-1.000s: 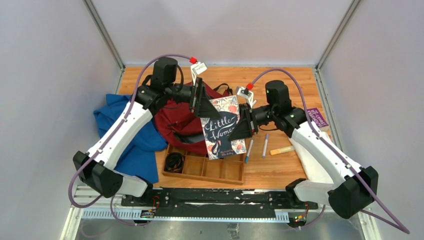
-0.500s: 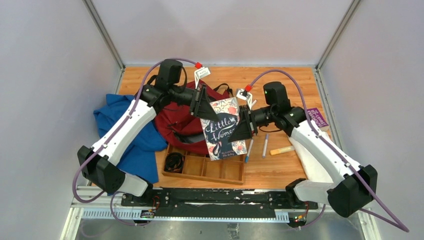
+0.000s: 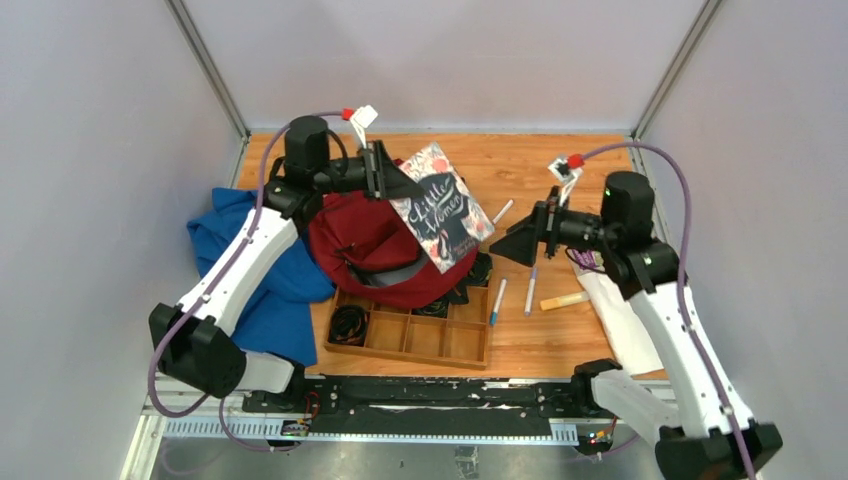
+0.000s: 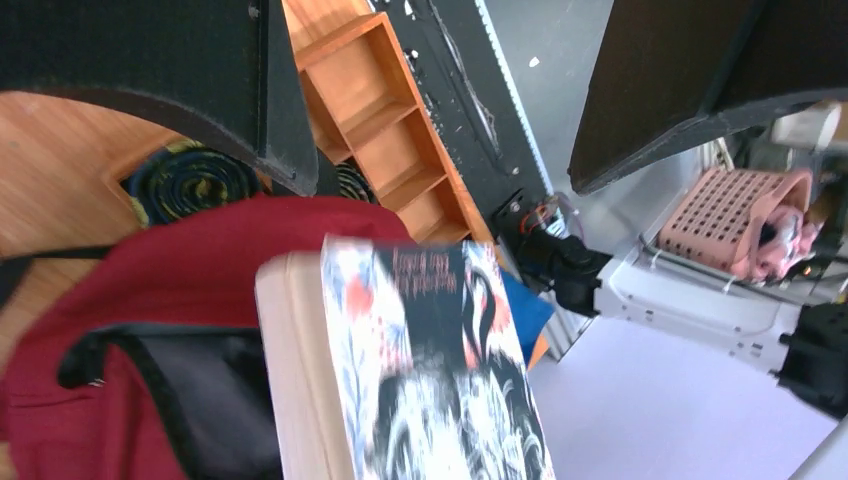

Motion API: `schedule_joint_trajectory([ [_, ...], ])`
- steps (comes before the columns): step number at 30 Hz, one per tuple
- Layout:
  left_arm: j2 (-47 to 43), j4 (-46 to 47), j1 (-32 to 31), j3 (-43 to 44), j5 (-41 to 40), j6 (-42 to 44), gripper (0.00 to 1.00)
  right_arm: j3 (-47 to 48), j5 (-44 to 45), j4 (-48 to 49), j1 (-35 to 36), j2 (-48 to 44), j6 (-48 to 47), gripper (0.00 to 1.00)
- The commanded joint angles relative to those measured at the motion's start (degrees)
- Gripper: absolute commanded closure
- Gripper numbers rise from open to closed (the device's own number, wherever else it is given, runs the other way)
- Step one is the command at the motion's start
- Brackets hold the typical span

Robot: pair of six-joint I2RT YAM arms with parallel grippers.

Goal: Pack the student bag
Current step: Pick up the book from the center of the board.

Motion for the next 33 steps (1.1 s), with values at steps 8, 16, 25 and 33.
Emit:
schedule_joint_trajectory([
  [8,-7.7,21.6,1.7,-3.4,-14.8,-21.1,1.0,-29.6,17.5,58.8,4.1,-12.8,48.2,0.02],
  [16,-7.9,24.3,1.7,-4.9,-13.2,-23.6,1.0,-32.7,26.1,73.6,7.0,-7.3,54.0,0.03],
  [25,-8.9,27.1,1.7,-6.3,-13.2,-25.6,1.0,-28.6,25.0,89.7,9.4,7.2,62.5,0.03],
  [33,-9.0,27.1,1.7,-7.8,-12.9,-25.1,1.0,-25.2,25.7,98.8,11.8,13.8,67.4,0.13],
])
